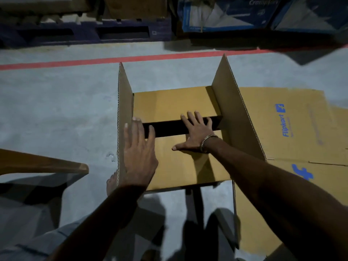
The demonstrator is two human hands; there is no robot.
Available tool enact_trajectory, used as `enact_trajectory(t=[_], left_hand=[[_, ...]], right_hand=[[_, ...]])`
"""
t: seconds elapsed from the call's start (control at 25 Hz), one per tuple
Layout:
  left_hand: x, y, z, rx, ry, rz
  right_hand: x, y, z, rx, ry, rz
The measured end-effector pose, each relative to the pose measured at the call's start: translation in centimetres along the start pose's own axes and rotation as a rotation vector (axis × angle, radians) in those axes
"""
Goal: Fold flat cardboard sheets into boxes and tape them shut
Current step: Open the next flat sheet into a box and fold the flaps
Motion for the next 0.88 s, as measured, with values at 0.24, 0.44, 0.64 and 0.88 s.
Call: enact_trajectory(t=[0.24,0.44,0.64,0.88], left_hand=[[0.7,-1.0,3.5,0.469,0.047,0.267],[0.0,5.7,3.7,0.707,0.080,0.070],[2.9,10.0,-0.3,0.771,-0.096,-0.012],[6.5,10.6,-5.1,0.631,-0.369,-0.232]], right_hand=[[-0.2,0.1,-2.1,0.004,-0.018,-0.046],[2.4,0.6,2.7,-0.138,-0.009,-0.087],[9.0,5.7,11.2,-0.259,0.352,-0.288],[14.5,9.4,9.5,-0.667,0.278,-0.593]])
Point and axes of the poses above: each hand's wrist, its own x-axis away from the middle knuckle, its own z-axis out of the back of the hand, y = z × x, the point moved 7 cm from there along -x, towards the middle knuckle, and after that the axes turned 13 degrees about -z, right-handed, at the moved point
